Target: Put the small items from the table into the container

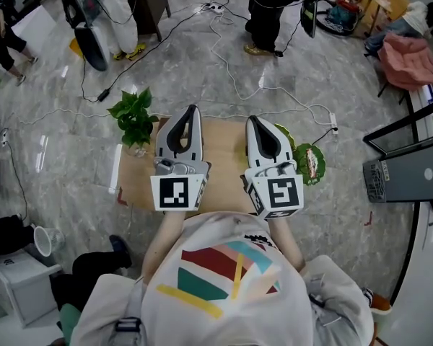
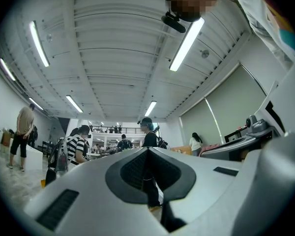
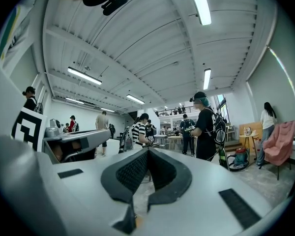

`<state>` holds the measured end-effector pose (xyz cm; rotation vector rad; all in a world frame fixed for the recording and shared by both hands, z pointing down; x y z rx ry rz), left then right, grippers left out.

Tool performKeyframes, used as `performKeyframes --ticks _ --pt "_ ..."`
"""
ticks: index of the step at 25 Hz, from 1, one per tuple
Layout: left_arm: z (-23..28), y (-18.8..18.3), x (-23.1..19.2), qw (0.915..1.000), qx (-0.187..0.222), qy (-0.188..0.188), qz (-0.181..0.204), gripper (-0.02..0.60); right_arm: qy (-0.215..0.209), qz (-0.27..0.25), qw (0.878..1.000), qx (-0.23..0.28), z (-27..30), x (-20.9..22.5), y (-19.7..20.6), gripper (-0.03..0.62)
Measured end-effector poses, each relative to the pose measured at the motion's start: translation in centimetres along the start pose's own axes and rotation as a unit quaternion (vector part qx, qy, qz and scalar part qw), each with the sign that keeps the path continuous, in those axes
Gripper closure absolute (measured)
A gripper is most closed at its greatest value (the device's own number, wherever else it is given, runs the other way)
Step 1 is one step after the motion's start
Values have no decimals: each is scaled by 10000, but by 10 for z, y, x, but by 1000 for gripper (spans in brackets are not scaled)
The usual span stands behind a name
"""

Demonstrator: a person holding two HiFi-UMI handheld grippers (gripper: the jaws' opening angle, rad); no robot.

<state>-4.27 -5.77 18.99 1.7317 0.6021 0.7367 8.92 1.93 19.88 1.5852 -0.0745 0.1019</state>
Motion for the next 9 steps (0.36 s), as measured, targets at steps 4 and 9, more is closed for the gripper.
performKeyframes --ticks 4,9 --pt "-2 1 -1 10000 0 -32 -27 574 11 -16 10000 -16 -2 0 0 582" --pt "0 2 -3 10000 5 -41 -36 574 22 -5 10000 6 -1 1 0 580"
Point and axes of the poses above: the fingertips, and each gripper's own axes: z forward along the fingers, x to its right, y out of its underside, the point moved 5 cm from there along -z, backward along the fingers, and after that the axes turned 6 degrees about z, right-handed, at the moved point
